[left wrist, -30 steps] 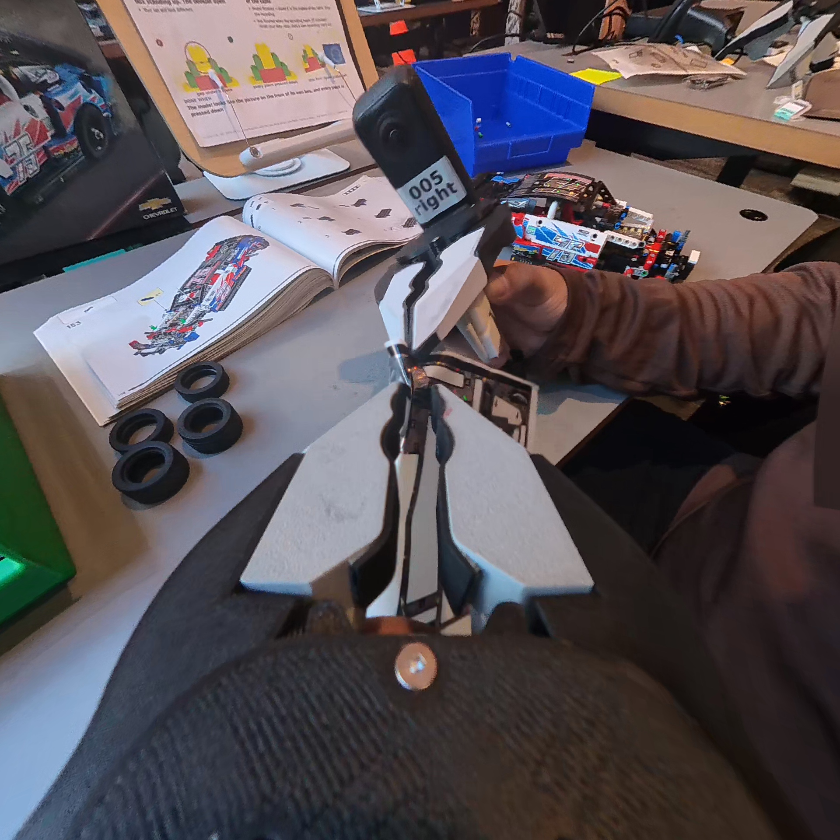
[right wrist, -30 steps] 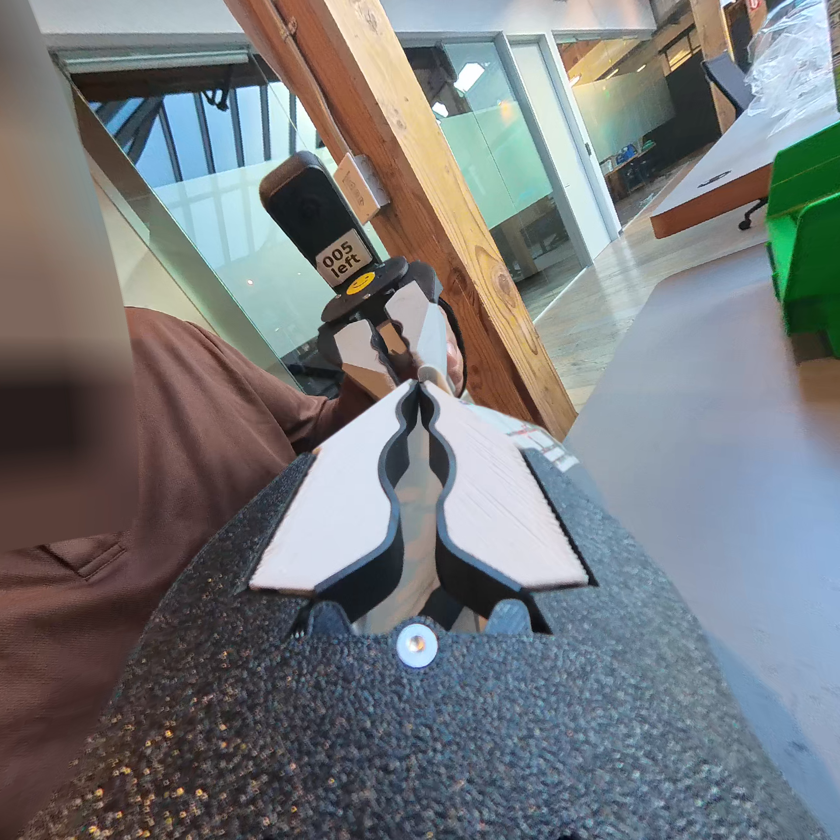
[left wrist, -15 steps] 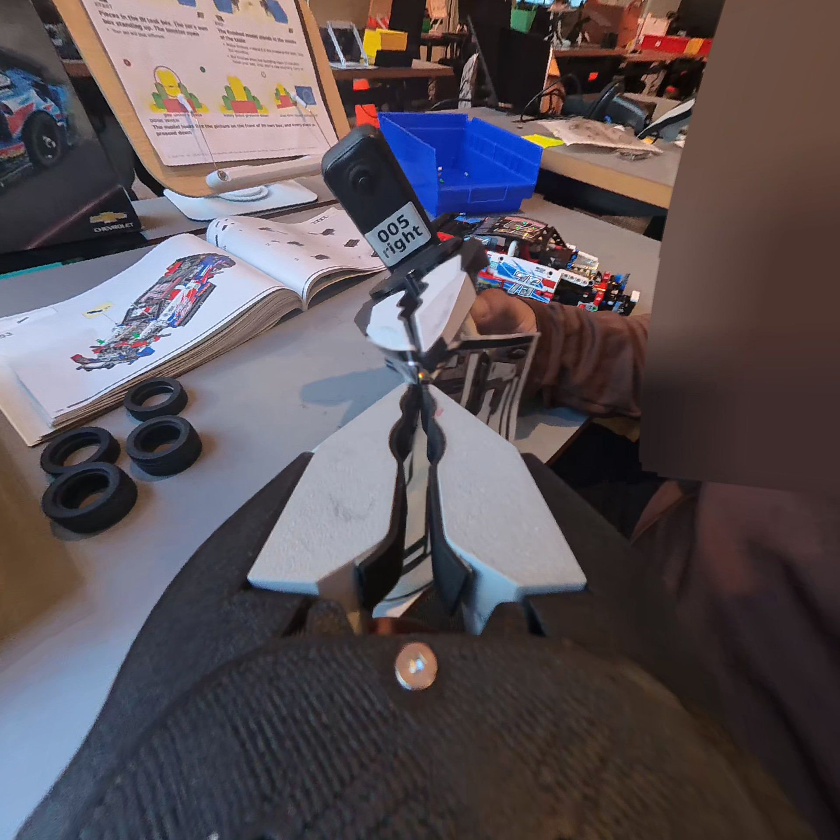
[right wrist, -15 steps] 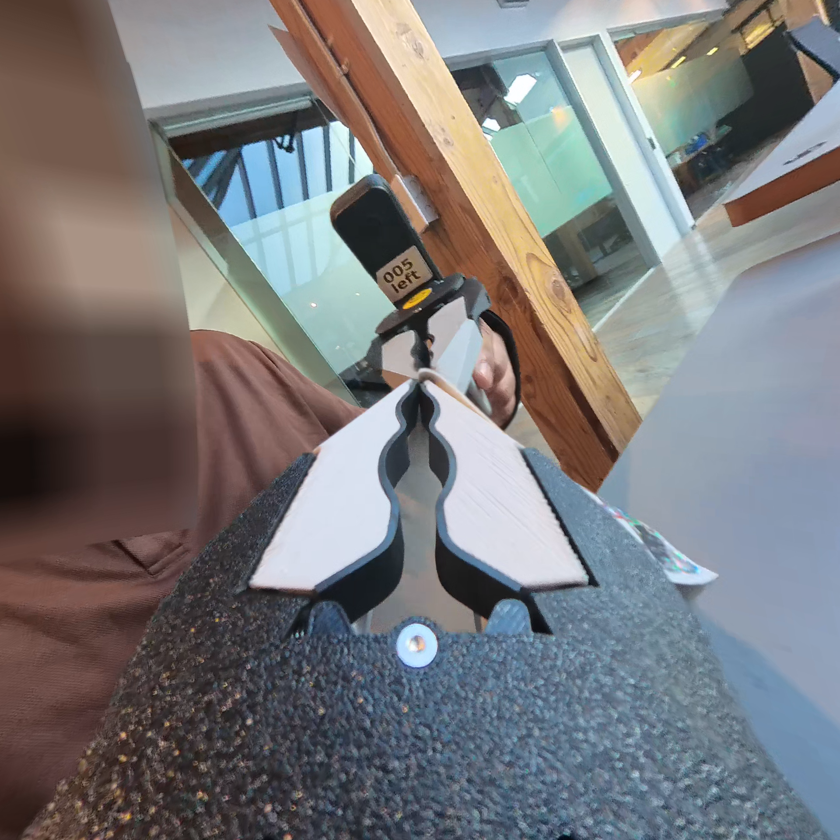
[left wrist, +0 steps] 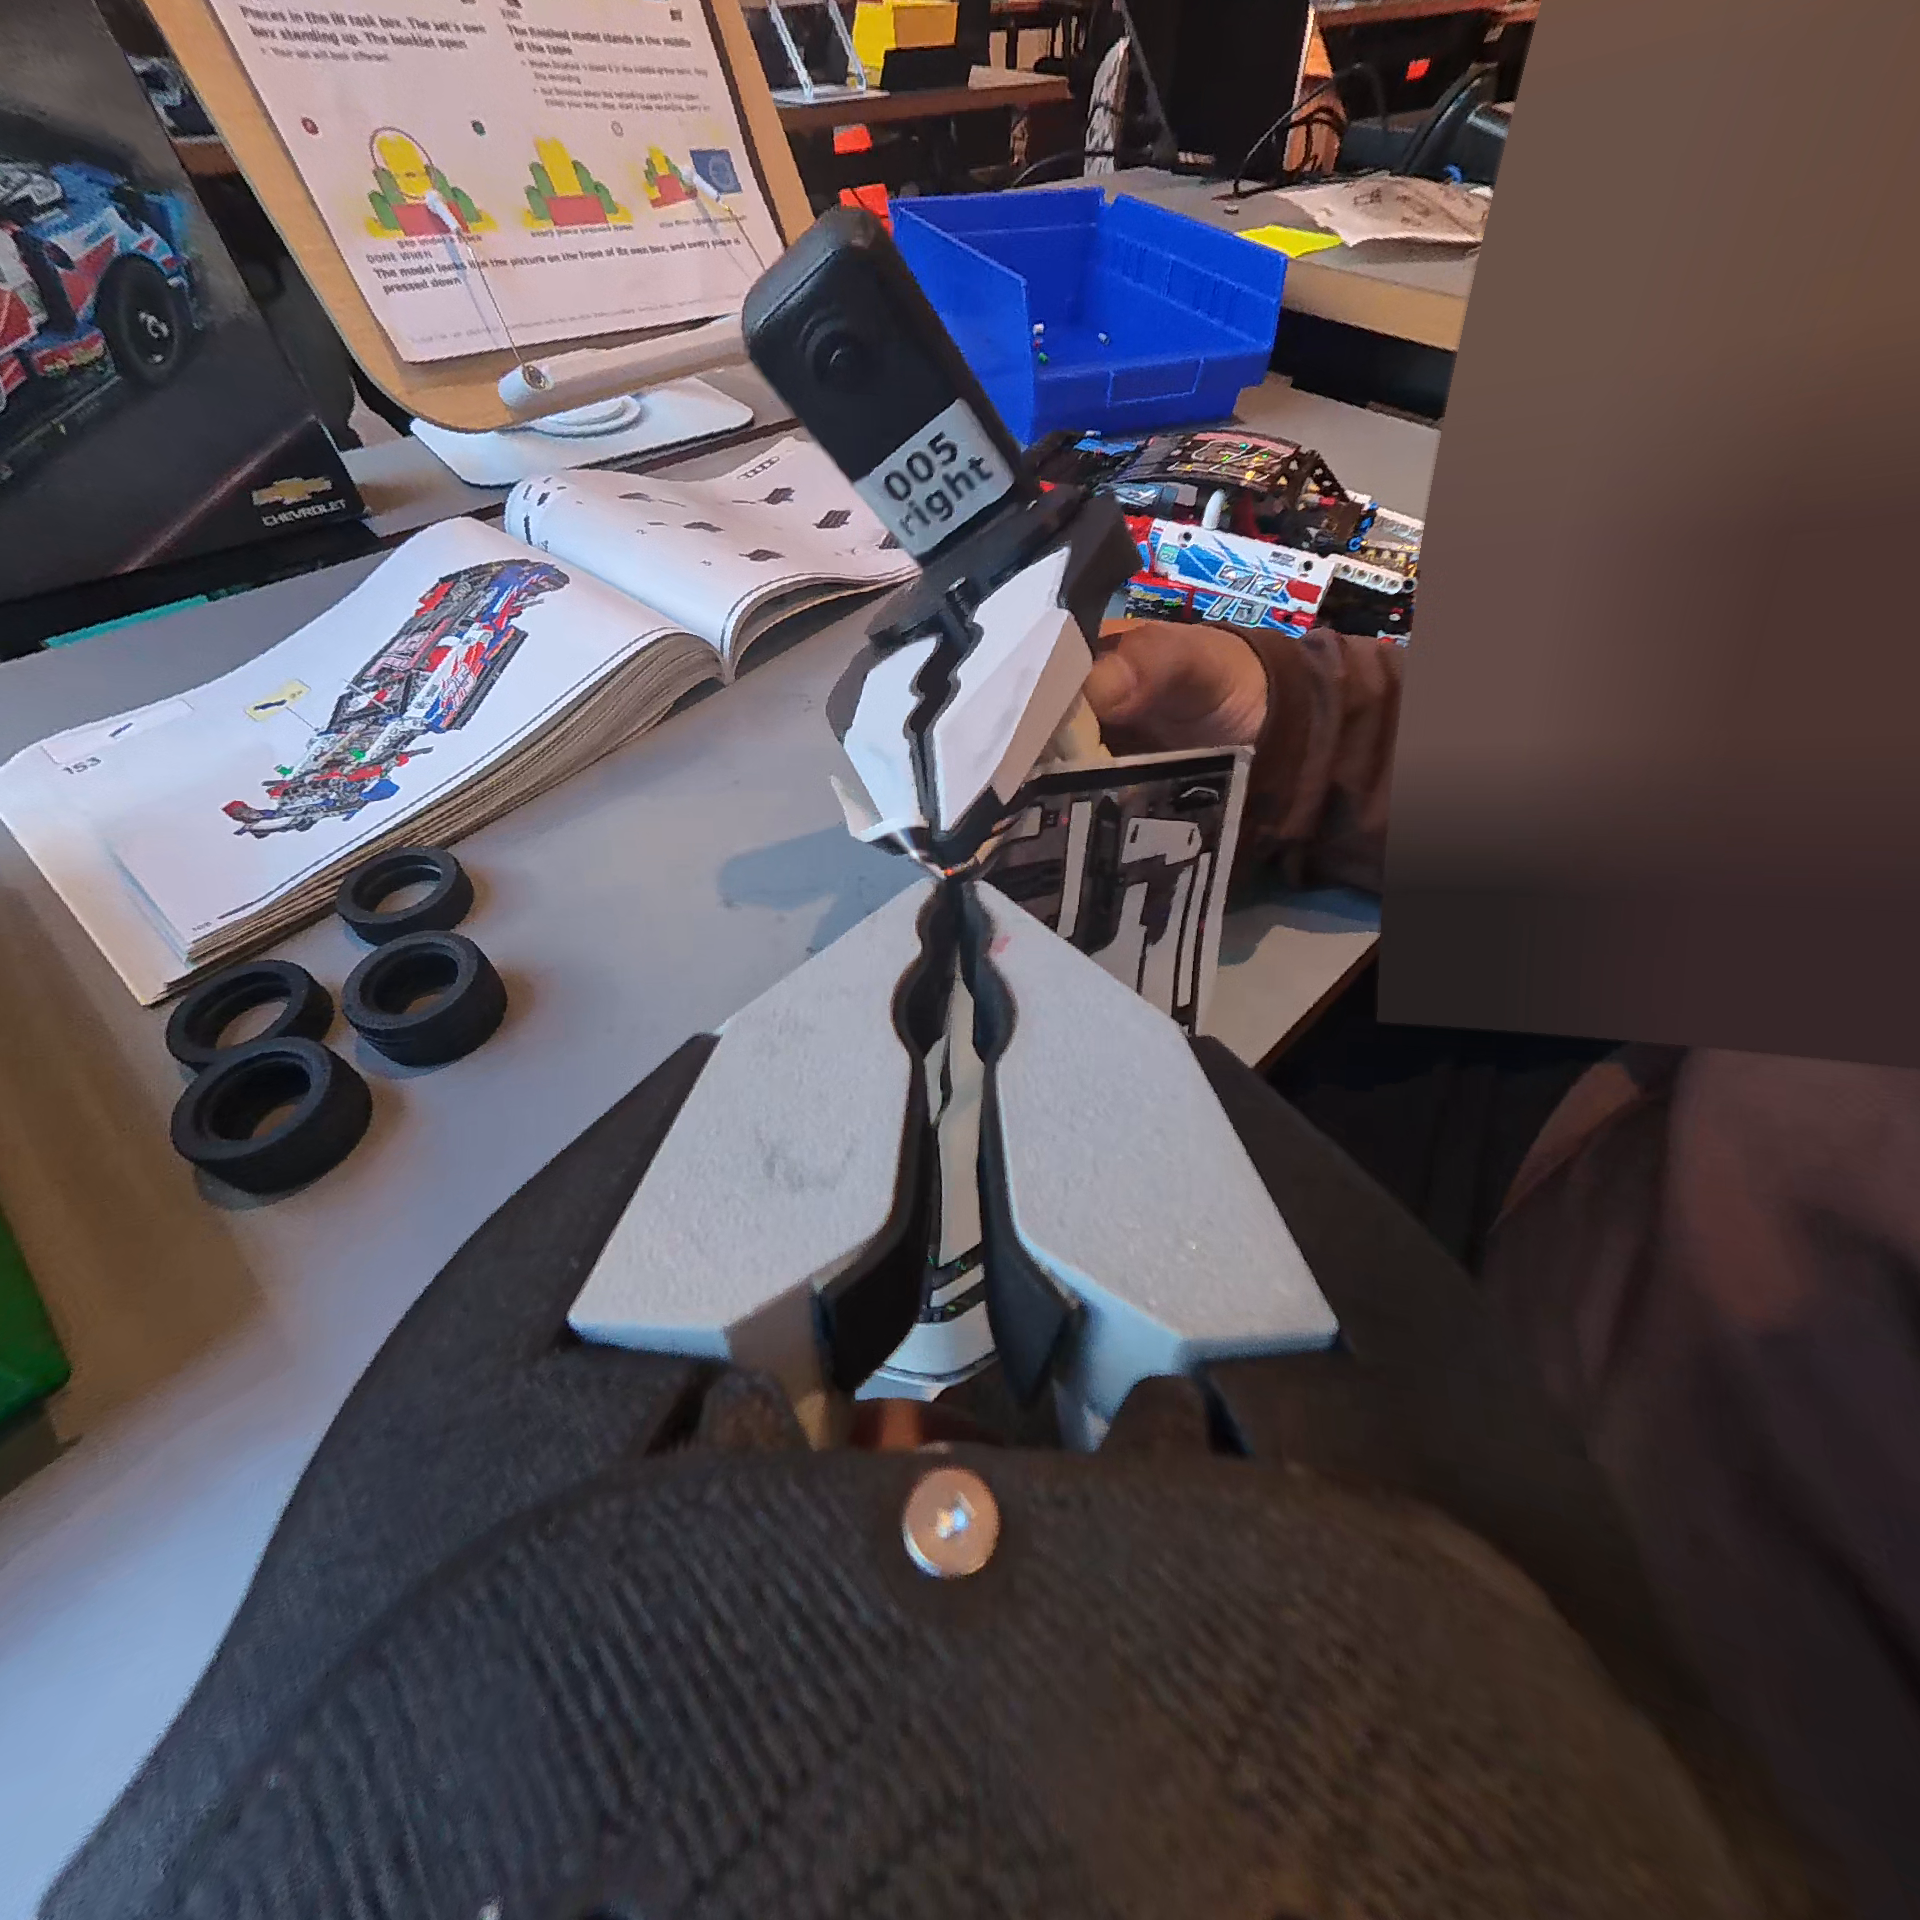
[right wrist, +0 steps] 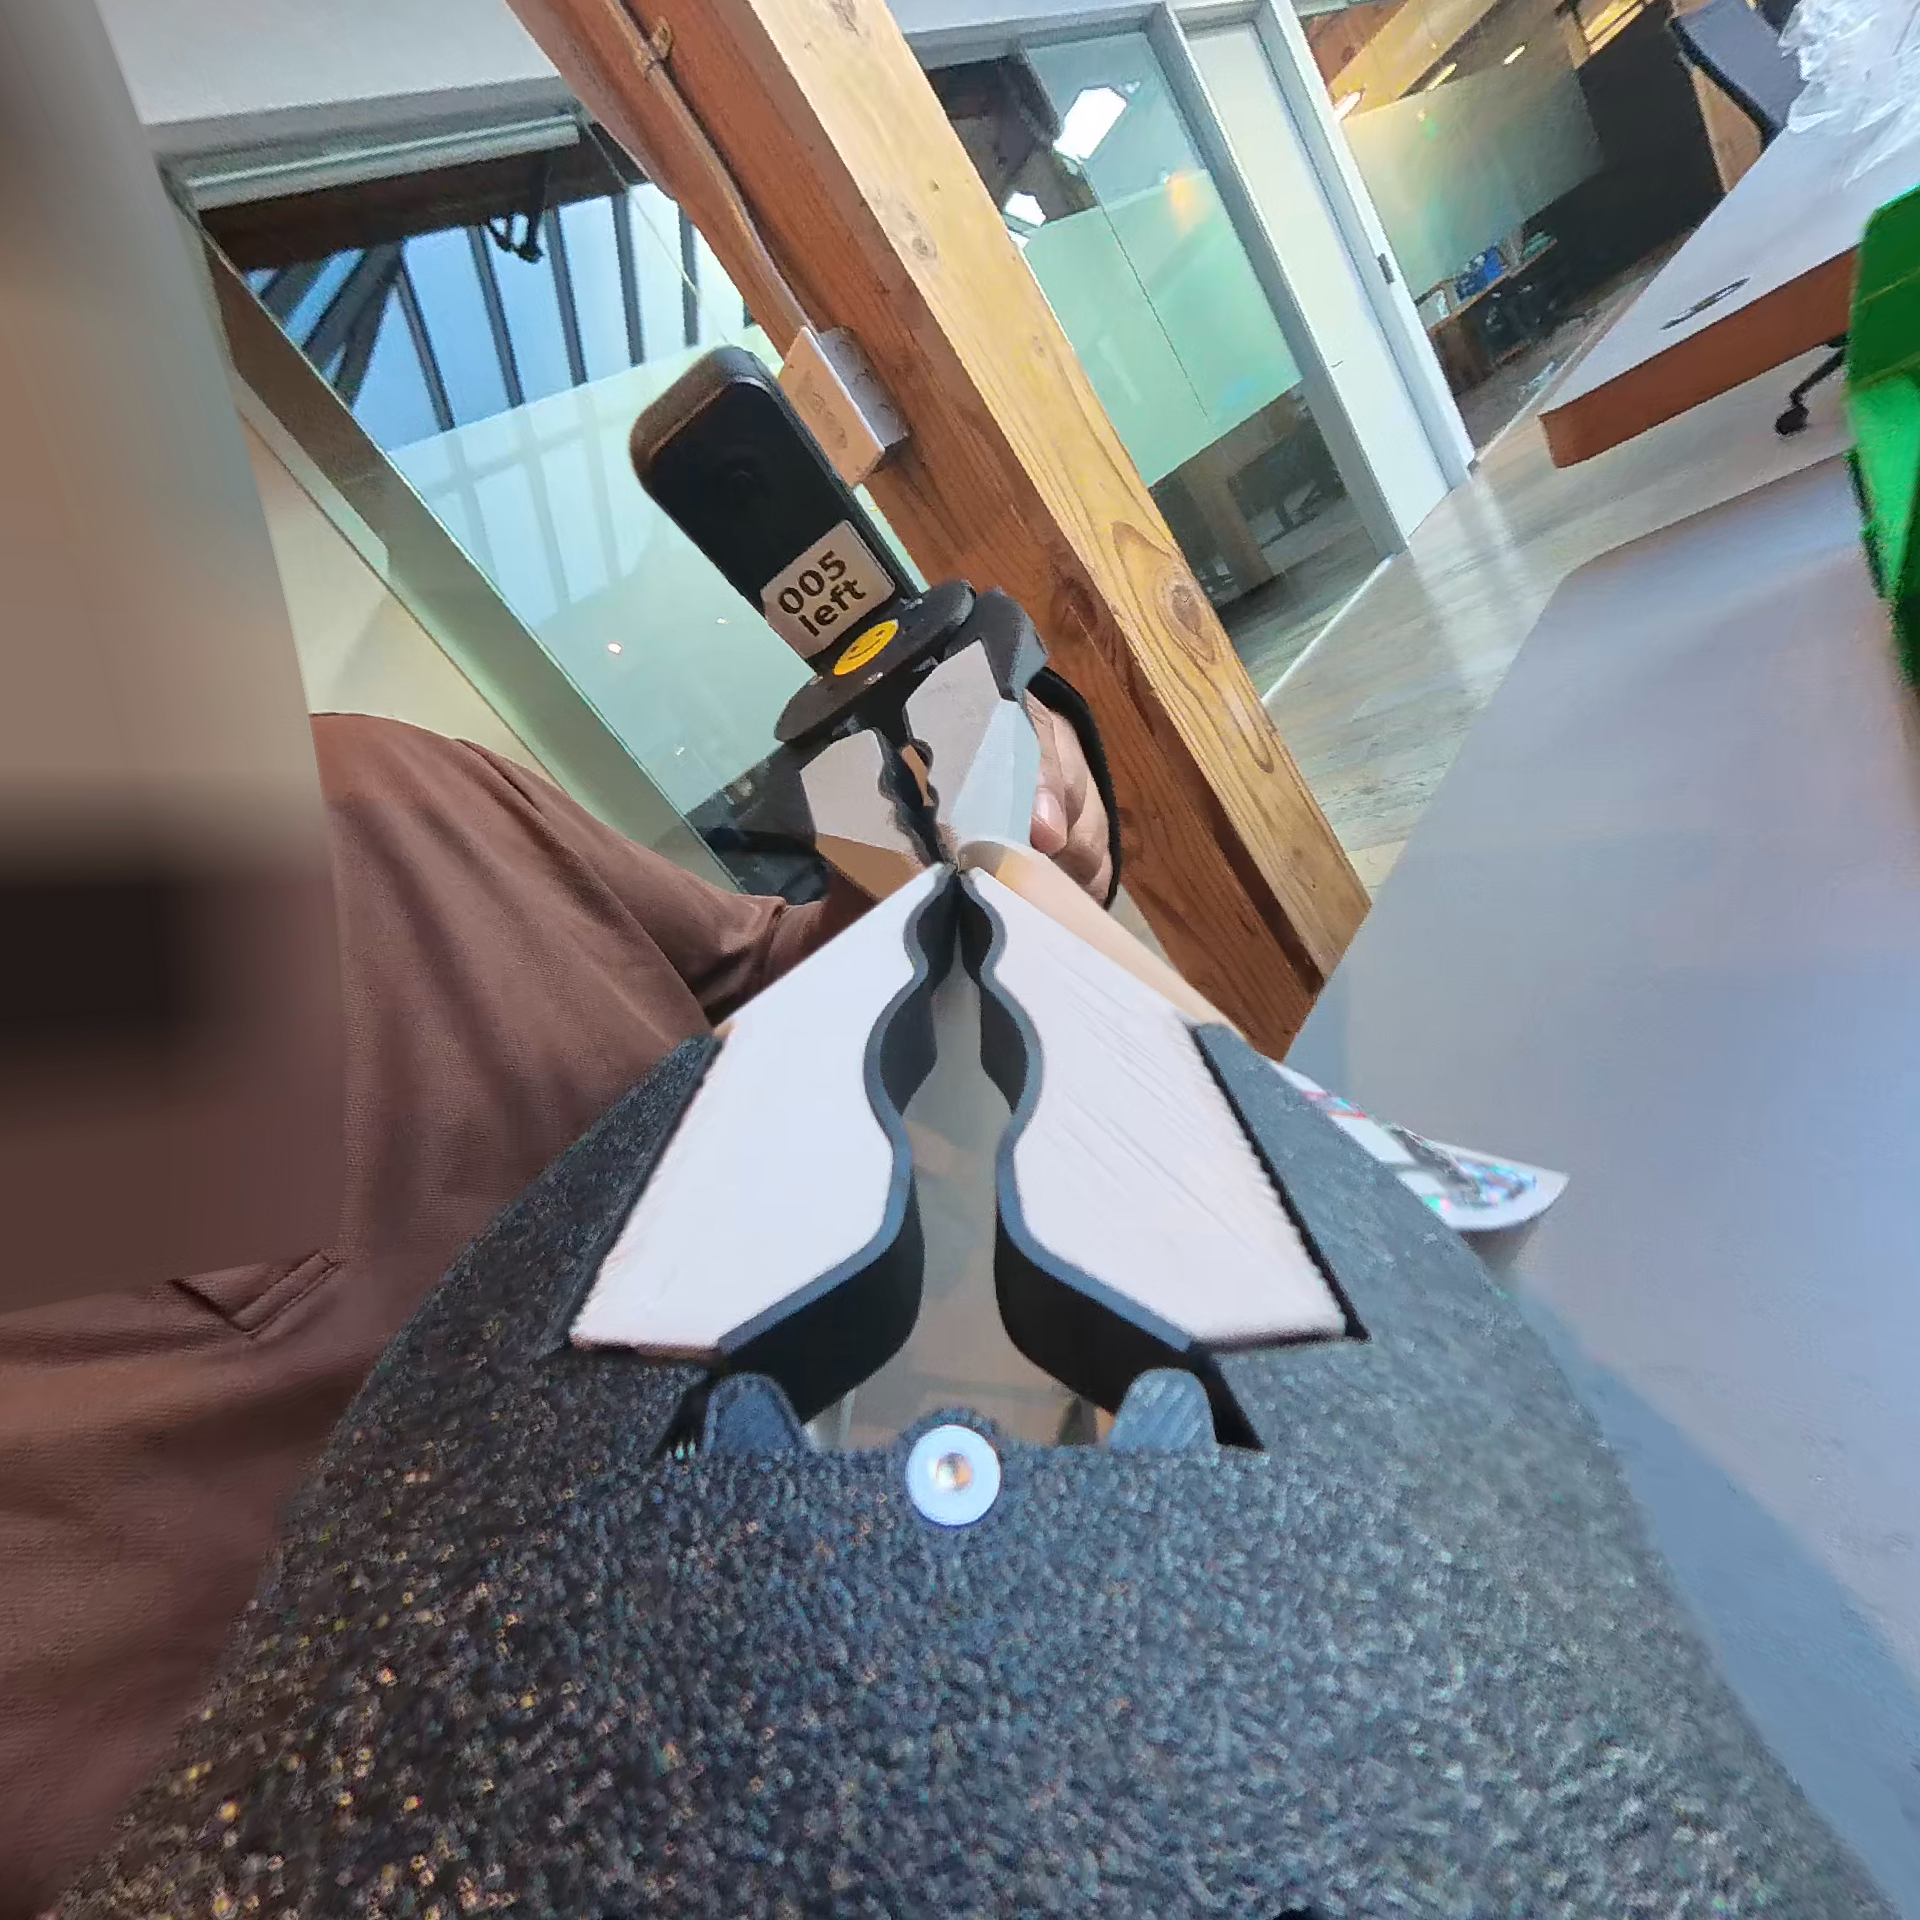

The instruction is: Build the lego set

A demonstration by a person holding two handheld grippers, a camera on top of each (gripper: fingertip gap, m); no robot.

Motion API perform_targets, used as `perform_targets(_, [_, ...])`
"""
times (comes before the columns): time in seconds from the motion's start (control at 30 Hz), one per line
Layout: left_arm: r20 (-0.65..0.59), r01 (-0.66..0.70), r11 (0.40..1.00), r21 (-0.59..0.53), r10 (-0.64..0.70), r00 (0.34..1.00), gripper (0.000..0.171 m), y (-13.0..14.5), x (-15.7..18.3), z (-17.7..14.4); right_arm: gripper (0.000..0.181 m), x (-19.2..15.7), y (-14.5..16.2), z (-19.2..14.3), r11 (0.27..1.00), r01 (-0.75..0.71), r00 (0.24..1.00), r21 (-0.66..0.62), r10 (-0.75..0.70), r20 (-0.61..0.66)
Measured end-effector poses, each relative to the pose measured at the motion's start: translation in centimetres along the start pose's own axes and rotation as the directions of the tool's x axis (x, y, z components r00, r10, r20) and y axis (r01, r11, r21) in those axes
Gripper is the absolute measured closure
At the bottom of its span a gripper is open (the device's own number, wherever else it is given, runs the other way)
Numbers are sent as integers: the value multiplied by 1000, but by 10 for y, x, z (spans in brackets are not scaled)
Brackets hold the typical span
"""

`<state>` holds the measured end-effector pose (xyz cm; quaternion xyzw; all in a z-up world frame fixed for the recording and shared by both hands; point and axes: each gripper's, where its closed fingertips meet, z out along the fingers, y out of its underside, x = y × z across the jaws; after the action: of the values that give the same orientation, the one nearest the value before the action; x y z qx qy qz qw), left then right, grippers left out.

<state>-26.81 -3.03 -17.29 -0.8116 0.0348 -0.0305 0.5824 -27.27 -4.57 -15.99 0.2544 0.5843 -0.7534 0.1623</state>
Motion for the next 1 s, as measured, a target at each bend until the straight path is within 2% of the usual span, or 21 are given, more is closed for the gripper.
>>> perform_targets(0.17, [17,-17,999,-38,18,1000,171,5,-2,0,181,5,3,0,999,29,998,-27,-31,-47])
perform_targets(0.37, [-115,170,985,4,-169,979,153,5,4,0,181,9,3,-2,997,58,994,-42,-62,-91])
perform_targets(0.6, [-186,282,957,63,-266,946,161,3,0,-2,181,8,3,-1,995,82,991,-51,-86,-99])
perform_targets(0.8, [-265,391,916,89,-357,896,158,1,-2,-3,181,9,4,-1,995,85,990,-56,-91,-107])
perform_targets(1.0, [-281,450,886,107,-408,869,161,0,-7,-5,181,11,4,-1,994,90,988,-60,-96,-119])
